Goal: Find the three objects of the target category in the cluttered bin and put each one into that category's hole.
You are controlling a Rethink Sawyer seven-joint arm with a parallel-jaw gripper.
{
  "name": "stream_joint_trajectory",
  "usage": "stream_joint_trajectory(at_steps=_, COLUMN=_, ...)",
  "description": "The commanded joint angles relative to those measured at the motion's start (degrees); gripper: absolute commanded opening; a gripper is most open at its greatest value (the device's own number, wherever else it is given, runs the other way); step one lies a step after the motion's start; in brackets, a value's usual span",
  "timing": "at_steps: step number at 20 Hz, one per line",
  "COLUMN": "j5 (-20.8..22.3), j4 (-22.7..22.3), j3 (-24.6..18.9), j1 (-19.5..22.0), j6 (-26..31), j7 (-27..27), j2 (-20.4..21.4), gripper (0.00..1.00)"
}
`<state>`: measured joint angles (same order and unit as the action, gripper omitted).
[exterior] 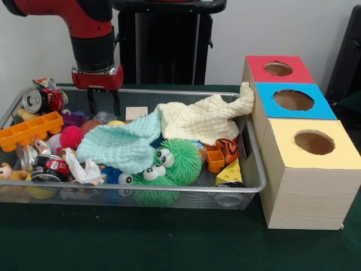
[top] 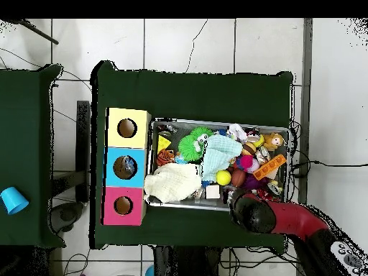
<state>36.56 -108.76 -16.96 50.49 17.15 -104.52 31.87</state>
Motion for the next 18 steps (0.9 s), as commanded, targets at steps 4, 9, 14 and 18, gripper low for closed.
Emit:
stream_joint_trajectory(at_steps=4, j5=3.5, j4=2.6, j3=-0.5, j1=-1.8, j6=-2.1, j7=-0.5, j2=-2.0, gripper=1.00)
stream_joint_trajectory(at_steps=9, j5=3.6, j4=3.2, j3=0.6, j1=-2.8, j6=-1.9, j7=-0.9, j2=-1.8, gripper=1.00)
stream_joint_trajectory(at_steps=14, j5=4.1, j4=3.8, j3=2.1, j1=-4.1, j6=-2.0, j7=-1.3, j2=-1.6, gripper=1.00)
stream_joint_trajectory(at_steps=18, j5=4.7, j4=4.3, j3=3.4, j1=-5.0, j6=-2.9, j7=-1.6, j2=-1.8, gripper=1.00)
